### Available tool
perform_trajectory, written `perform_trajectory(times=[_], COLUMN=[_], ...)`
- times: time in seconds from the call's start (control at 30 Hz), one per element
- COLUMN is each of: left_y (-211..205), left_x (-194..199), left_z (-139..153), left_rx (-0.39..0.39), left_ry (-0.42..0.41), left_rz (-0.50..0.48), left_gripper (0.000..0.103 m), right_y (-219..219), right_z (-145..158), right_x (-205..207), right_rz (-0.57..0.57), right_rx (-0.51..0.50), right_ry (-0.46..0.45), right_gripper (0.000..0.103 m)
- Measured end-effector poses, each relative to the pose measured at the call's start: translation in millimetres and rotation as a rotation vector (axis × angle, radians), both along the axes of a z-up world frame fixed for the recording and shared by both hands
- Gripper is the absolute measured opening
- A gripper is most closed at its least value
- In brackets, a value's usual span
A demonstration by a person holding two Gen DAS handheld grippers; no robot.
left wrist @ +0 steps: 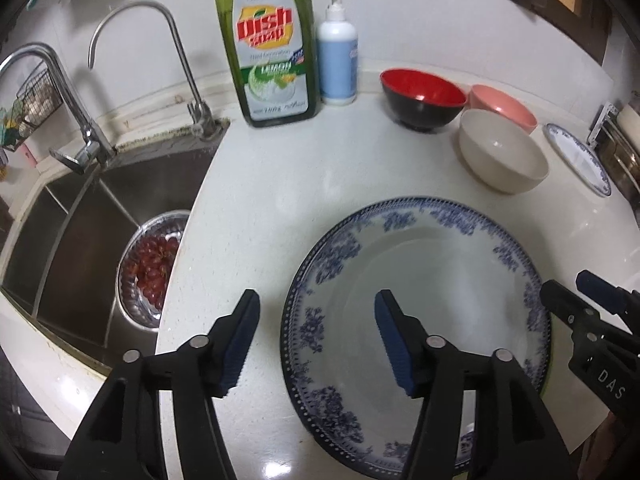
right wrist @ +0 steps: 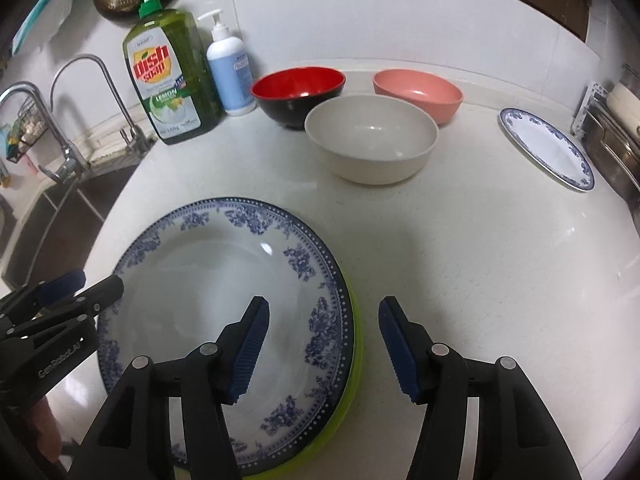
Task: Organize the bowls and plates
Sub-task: 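Lower the blue-and-white plate onto the green plate and open both tools, then move both tools to the small blue-and-white plate beside the pot rack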
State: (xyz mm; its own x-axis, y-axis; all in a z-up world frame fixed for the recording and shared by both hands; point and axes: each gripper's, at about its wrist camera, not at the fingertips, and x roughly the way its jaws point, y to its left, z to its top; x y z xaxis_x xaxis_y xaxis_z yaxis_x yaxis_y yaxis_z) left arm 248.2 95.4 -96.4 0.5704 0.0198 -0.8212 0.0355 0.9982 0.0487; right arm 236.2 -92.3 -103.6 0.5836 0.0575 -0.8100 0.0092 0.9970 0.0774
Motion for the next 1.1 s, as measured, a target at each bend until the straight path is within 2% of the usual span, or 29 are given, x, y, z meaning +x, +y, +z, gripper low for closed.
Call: perform_trajectory(times=[0.23,0.3,0.33,0.37,0.6,1.1], left_y=[-24,-34,-39,-44,-87,-187], left_x=[-3,-4,-4,-4,0,17], left_z=[26,34,38,40,59,93], left_rx=[0.006,0.007,0.003,0.002,-0.009,-0.032], left_ry=[-0.073,-0.094,-0.105,-0.113,-0.164,-0.249], left_rz=[-0.051,-0.065,-0.075,-0.080,-0.144,-0.262], left_gripper=[0.073,0.082,0.083,0.086,0.097,0.100], right_y=[-16,-24,-29,-34,-72,-166], right_z=[16,21,23,26,45,80], right_x=[-9,-11,-13,-15,-24,-31], right_rz=[-0.023,-0.038,-0.051,-0.066,-0.133,-0.251], right_rx=[0.017,0.022,0.024,0.025,0.019,-0.024], right_ry=[-0.041,-0.052,-0.057,-0.067,-0.115,-0.209], right_gripper=[0.058,0.064,0.071,0.073,0.073,0.073])
